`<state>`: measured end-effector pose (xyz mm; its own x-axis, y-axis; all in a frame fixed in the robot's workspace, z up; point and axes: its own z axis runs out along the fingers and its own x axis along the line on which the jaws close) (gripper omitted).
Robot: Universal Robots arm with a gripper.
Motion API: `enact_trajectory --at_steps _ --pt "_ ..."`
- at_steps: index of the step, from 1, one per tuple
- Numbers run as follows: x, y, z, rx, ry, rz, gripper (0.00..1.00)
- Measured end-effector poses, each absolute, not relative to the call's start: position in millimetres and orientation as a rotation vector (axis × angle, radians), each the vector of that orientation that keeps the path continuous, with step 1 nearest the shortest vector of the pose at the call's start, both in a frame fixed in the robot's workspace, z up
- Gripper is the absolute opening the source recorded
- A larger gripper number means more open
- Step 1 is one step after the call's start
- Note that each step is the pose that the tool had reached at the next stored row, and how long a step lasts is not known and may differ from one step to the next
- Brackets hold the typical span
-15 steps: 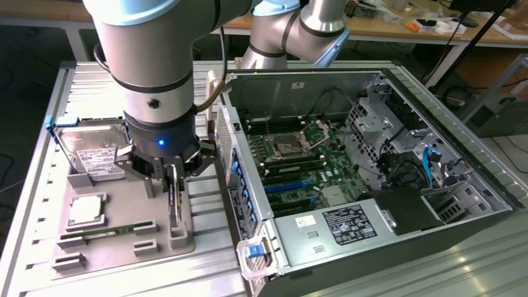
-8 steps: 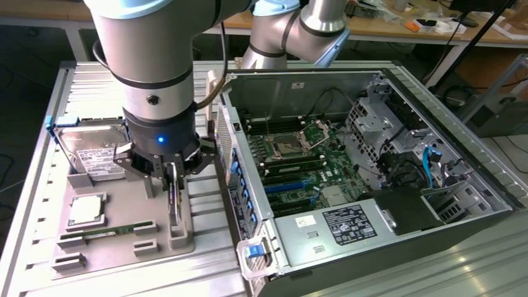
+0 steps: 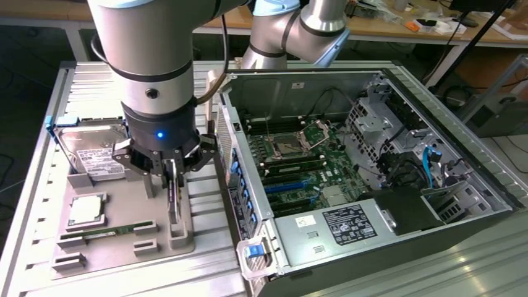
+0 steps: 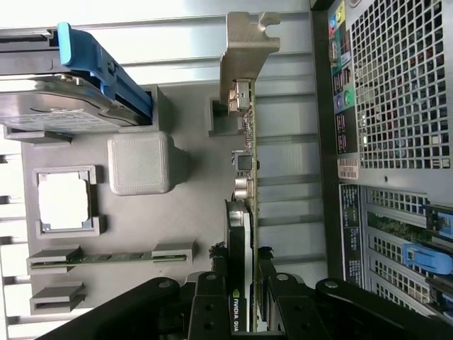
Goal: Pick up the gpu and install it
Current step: 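Pick up the gpu and move the gpu toward the slot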
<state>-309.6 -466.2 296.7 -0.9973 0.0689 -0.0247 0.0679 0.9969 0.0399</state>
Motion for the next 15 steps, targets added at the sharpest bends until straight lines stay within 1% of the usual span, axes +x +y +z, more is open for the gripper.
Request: enact_trajectory --at_steps 15 --pt "-309.6 -466.2 314.6 0.107 3.113 0.061 0.27"
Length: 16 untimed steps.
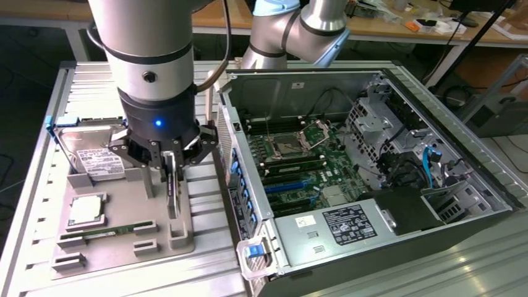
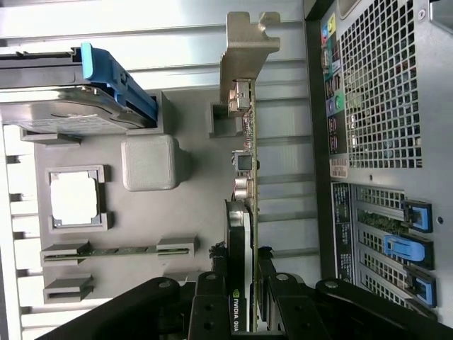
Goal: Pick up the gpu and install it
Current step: 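Pick up the gpu and move the gpu toward the slot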
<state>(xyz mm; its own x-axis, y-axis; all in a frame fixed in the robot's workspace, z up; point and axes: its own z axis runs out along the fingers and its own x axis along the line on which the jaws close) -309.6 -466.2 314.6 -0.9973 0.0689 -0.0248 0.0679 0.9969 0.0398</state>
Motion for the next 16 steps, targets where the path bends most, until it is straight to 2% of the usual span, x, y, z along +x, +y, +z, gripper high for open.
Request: enact_trajectory --at_steps 16 --pt "-309.6 -466.1 332.6 0.107 3.113 0.061 0.27"
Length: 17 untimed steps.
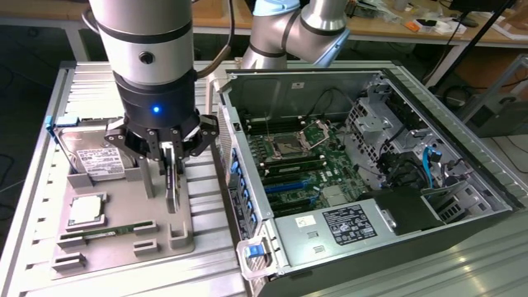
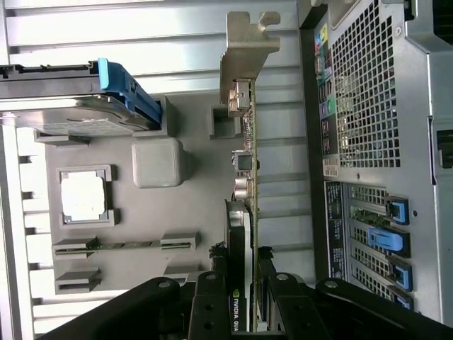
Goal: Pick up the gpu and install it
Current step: 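Pick up the gpu and move the gpu toward the slot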
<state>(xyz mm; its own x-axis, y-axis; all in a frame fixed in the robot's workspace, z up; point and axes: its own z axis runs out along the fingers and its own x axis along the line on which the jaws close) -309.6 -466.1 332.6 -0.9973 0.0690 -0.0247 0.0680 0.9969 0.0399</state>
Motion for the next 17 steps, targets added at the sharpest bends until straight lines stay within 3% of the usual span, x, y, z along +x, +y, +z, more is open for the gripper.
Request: enact_trajectory --at_steps 17 --pt "-309.6 -466.2 351.2 0.107 3.113 0.061 0.27"
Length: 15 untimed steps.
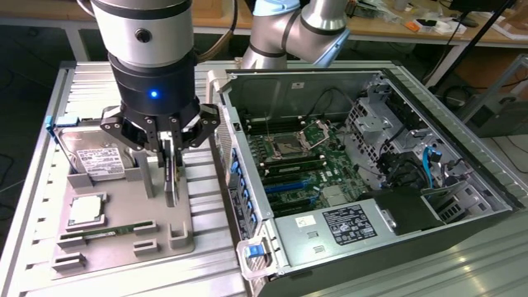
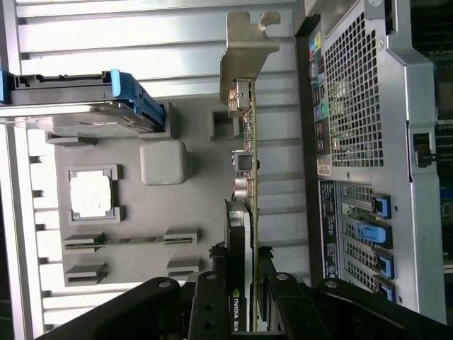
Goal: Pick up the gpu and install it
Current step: 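Pick up the gpu and move the gpu toward the slot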
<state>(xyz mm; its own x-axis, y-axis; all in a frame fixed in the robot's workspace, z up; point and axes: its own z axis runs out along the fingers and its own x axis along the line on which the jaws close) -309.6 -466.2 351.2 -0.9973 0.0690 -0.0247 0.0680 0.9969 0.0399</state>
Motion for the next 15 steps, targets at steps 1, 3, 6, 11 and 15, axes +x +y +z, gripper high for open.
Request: enact_trajectory --at_steps 1,3,6,11,15 --pt "-309.6 -466.2 352.0 0.107 3.113 0.061 0.27" --pt "-309.6 -466.2 354.1 0.107 3.113 0.061 0.27" --pt "-309.6 -466.2 356.6 0.107 3.113 0.061 0.27" --pt "-309.6 -466.2 360.6 0.107 3.113 0.061 0.27" --pt "-309.6 -466.2 363.7 0.107 3.113 0.061 0.27"
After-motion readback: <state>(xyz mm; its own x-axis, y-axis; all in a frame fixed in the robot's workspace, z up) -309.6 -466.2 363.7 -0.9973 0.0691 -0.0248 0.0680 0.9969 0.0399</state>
